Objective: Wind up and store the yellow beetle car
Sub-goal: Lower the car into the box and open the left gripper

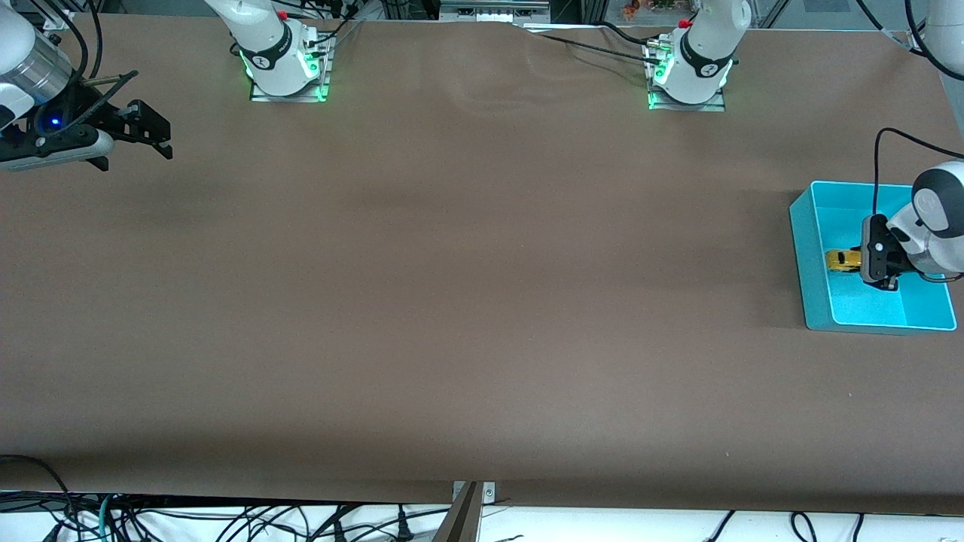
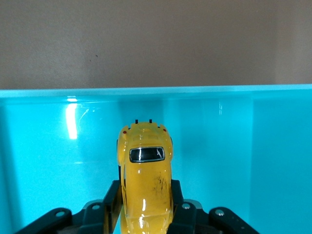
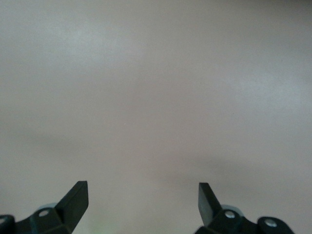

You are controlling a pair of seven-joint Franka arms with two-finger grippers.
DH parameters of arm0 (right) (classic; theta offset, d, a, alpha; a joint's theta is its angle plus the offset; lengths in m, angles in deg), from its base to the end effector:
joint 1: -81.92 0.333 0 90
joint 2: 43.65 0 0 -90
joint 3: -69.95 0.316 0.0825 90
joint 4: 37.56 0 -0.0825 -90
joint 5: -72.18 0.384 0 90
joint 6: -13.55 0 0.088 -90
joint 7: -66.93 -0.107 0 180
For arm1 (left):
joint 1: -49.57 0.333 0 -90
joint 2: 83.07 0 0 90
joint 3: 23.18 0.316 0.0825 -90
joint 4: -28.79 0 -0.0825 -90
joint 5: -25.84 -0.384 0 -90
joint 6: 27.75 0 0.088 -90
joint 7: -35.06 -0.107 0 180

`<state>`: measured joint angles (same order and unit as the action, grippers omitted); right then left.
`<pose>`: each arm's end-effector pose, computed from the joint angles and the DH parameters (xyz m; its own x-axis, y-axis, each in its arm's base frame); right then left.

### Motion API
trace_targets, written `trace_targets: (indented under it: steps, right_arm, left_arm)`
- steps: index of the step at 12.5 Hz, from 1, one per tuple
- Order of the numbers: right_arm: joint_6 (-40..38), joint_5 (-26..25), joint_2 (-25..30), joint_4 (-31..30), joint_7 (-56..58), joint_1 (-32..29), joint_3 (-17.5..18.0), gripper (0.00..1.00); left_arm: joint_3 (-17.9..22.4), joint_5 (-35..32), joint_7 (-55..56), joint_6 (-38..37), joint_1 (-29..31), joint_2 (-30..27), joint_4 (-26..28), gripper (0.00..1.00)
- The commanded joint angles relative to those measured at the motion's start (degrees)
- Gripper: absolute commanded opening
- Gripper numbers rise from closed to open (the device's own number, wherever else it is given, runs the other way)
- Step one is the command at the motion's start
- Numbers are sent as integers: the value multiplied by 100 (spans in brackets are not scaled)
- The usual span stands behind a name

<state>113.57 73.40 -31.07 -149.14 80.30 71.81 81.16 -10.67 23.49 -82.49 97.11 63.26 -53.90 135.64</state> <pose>0.4945 0.0193 0.5731 0.9702 0.2424 0.0085 0.2421 -0.9700 0.0240 0.5574 0.2690 0.2347 -0.0710 -0.9969 -0.0332 -0.9721 0.0617 0.2264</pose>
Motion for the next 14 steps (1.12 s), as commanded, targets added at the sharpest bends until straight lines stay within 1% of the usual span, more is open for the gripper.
trace_targets:
  steps: [1, 2, 4, 5, 6, 7, 8, 9, 10, 11, 12, 14]
  right_arm:
    - [35, 62, 69, -12, 8, 18, -31, 100]
    - [44, 62, 69, -47, 8, 18, -31, 100]
    - [53, 62, 69, -48, 8, 18, -31, 100]
    - [53, 62, 78, -48, 8, 18, -31, 100]
    - [79, 62, 78, -48, 8, 18, -31, 100]
    - [79, 62, 69, -48, 8, 18, -31, 100]
    - [79, 62, 78, -48, 8, 18, -31, 100]
    - [79, 62, 78, -48, 8, 18, -31, 100]
    - [79, 62, 69, -48, 8, 18, -31, 100]
    - [88, 62, 69, -48, 8, 18, -31, 100]
    - [88, 62, 69, -48, 8, 18, -31, 100]
    - [88, 62, 69, -48, 8, 18, -31, 100]
  left_arm:
    - [-2, -107, -154, 117, 46, 176, -112, 0]
    - [-11, -107, -154, 152, 46, 194, -103, 0]
    - [-2, -107, -154, 170, 46, 221, -103, 8]
    - [-2, -98, -146, 170, 55, 264, -103, 8]
    - [-2, -98, -154, 196, 55, 291, -103, 13]
    - [-2, -98, -154, 231, 64, 291, -103, 16]
    - [-2, -98, -154, 232, 64, 282, -103, 23]
    - [-11, -116, -215, 232, 55, 282, -103, 44]
    - [-11, -98, -303, 223, 55, 274, -120, 57]
    - [-11, -90, -321, 180, 55, 256, -129, 76]
    - [-11, -90, -330, 136, 55, 221, -138, 100]
    - [-11, -81, -269, -224, 46, 20, -182, 100]
